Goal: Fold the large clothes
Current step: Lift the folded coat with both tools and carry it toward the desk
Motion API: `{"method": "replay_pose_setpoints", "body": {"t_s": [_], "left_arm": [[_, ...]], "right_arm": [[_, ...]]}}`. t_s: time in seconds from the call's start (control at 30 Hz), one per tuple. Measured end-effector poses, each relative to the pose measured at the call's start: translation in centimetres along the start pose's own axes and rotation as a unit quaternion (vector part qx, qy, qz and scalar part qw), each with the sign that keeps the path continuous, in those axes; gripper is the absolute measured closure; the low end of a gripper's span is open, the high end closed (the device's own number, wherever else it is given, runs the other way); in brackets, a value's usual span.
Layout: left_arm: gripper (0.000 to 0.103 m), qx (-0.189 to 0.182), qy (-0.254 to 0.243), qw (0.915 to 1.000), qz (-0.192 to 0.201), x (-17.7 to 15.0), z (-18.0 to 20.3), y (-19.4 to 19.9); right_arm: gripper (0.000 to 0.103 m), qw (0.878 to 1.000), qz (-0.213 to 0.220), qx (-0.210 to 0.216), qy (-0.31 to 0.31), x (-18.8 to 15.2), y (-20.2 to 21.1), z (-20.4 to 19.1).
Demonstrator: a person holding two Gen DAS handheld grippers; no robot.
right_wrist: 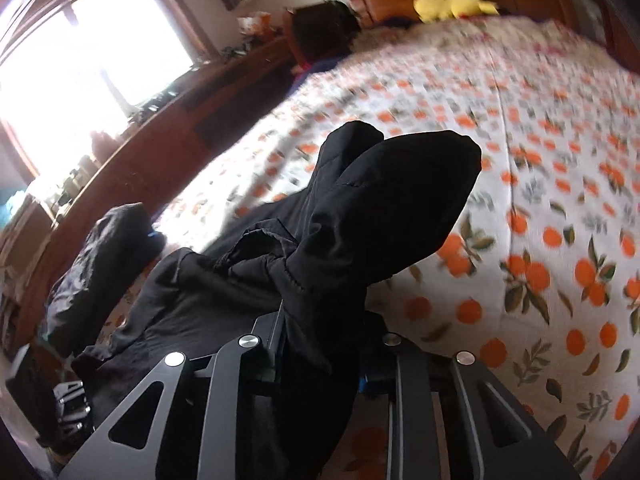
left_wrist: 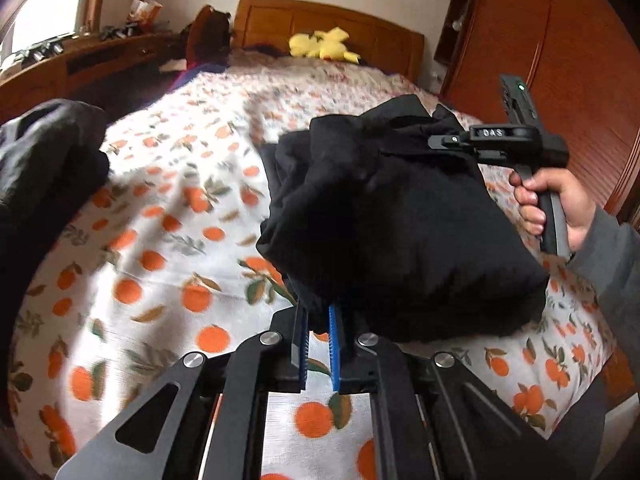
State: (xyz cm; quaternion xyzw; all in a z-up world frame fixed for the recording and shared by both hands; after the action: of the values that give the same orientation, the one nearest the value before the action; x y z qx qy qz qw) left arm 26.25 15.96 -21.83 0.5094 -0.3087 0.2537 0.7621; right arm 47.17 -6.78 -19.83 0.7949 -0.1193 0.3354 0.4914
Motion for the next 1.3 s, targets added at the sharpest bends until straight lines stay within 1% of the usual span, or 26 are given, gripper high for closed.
{"method": "replay_pose_setpoints", "body": {"t_s": [0.13,0.17,0.23,0.33,0.43,0.47,0.57,0.63,0.73,0.77,0.83,0.9,0.97,1.07,1.2,1.23,1.3], "left_arm": [[0.094,0.012,-0.002,0.9995,0.030,1.6,-1.3,3.3],[0.094,0.016,-0.004,0.9992,0.036,2.0,-1.5,4.0],[0.094,0.025,-0.005,0.9984,0.051,3.2,-2.4,6.2],[0.094,0.042,-0.011,0.9965,0.071,4.7,-3.7,9.6],[0.094,0.060,-0.015,0.9942,0.087,5.7,-5.2,12.6],[0.094,0.069,-0.015,0.9930,0.095,6.2,-6.2,14.2],[0.094,0.093,-0.011,0.9896,0.110,7.0,-8.6,17.6],[0.094,0.118,-0.007,0.9859,0.119,7.4,-10.8,20.4],[0.095,0.152,0.001,0.9802,0.127,7.4,-13.8,24.2],[0.095,0.167,0.006,0.9772,0.131,7.3,-15.2,26.0],[0.095,0.184,0.013,0.9734,0.136,7.2,-17.1,28.3],[0.095,0.210,0.022,0.9673,0.140,6.7,-19.6,31.1],[0.095,0.230,0.036,0.9620,0.143,6.1,-21.9,33.4],[0.095,0.255,0.052,0.9549,0.142,5.0,-25.0,36.0],[0.095,0.278,0.083,0.9469,0.140,3.1,-29.3,38.5],[0.095,0.281,0.091,0.9455,0.138,2.5,-30.3,38.8],[0.095,0.281,0.102,0.9443,0.136,1.5,-31.5,39.1]], "right_arm": [[0.082,0.999,0.027,0.006,0.018,1.6,2.0,-3.5],[0.082,0.999,0.033,0.009,0.025,2.2,2.5,-5.0],[0.082,0.999,0.041,0.010,0.032,3.0,3.2,-6.8],[0.082,0.997,0.049,0.016,0.051,4.8,4.0,-10.6],[0.082,0.995,0.062,0.030,0.066,6.6,4.7,-14.8],[0.082,0.995,0.064,0.035,0.072,7.1,4.7,-16.5],[0.082,0.992,0.068,0.052,0.088,8.5,4.0,-21.9],[0.082,0.991,0.067,0.067,0.097,9.1,3.2,-25.7],[0.082,0.988,0.064,0.088,0.108,9.4,2.0,-30.9],[0.082,0.987,0.060,0.096,0.114,9.3,1.4,-33.2],[0.082,0.984,0.054,0.113,0.126,9.1,0.2,-37.3],[0.082,0.982,0.050,0.129,0.130,8.9,-0.8,-40.6],[0.082,0.980,0.046,0.142,0.133,8.6,-1.6,-43.1],[0.082,0.978,0.037,0.153,0.140,7.9,-3.2,-47.6],[0.081,0.976,0.030,0.156,0.147,6.4,-4.8,-50.8],[0.080,0.977,0.027,0.153,0.149,6.0,-5.3,-51.4],[0.079,0.979,0.024,0.133,0.155,5.1,-6.6,-51.6]]}}
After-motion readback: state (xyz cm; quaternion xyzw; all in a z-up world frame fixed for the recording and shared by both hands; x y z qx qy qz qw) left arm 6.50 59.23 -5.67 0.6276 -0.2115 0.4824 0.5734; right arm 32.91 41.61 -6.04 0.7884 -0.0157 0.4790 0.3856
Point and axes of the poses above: each gripper's, at about its wrist camera, not at the fingertips, and y roughly against the way its jaws point, z to its right, x to its top, the point moved 10 cm from there along -y, roughly the way its jaws point, and after that the axes turned 10 degrees about -x, right-handed, at the moved point
